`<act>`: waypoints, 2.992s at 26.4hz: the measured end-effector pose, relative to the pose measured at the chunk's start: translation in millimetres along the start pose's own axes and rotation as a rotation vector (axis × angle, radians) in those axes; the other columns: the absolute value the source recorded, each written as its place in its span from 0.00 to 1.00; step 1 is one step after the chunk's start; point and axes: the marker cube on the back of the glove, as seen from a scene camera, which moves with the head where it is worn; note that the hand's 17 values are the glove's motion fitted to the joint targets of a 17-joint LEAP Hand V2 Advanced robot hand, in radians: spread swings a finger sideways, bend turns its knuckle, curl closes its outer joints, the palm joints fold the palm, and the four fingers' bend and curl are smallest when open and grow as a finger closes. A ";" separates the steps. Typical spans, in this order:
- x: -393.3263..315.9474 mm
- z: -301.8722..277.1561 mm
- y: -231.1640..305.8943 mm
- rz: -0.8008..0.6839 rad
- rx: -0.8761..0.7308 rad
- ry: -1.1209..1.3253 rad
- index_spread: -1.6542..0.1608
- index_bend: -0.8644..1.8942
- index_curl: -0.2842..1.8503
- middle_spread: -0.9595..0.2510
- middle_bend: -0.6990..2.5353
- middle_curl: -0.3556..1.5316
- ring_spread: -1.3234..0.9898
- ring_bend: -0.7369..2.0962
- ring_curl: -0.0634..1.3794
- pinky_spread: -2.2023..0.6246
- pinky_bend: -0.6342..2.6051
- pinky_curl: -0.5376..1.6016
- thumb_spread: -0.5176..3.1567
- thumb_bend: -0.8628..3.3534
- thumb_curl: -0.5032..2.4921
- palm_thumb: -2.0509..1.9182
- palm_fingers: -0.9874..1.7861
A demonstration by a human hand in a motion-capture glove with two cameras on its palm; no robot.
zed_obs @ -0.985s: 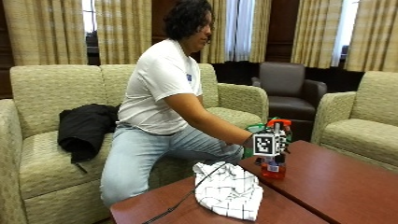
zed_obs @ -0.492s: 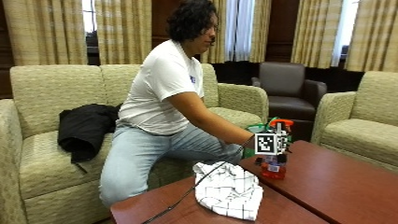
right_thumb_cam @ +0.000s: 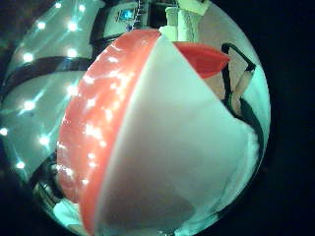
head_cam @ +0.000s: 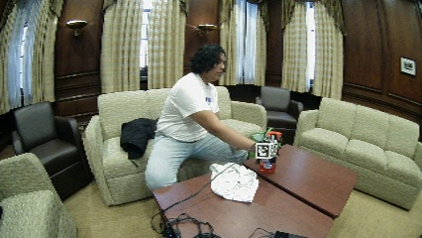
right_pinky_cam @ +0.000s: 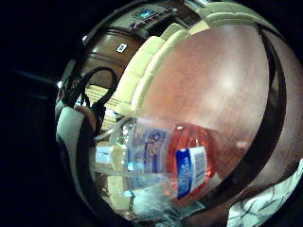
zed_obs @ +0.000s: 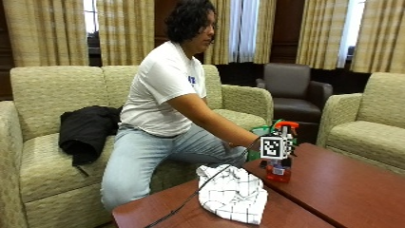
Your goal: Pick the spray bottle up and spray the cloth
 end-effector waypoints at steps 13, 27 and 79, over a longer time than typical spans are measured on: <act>9.7 -1.9 29.2 0.135 -0.118 -0.022 0.73 0.35 0.39 0.64 0.34 0.43 0.50 0.39 0.34 0.78 0.31 0.45 0.35 0.18 0.39 0.69 0.51; -3.1 -15.5 34.7 0.117 -0.213 0.098 0.66 0.34 0.28 0.60 0.27 0.38 0.47 0.34 0.26 0.84 0.33 0.42 0.36 0.19 0.33 0.63 0.31; -69.4 -298.9 295.3 -0.224 -0.608 1.316 0.65 0.35 0.20 0.62 0.27 0.34 0.49 0.36 0.26 0.85 0.33 0.42 0.36 0.19 0.29 0.60 0.33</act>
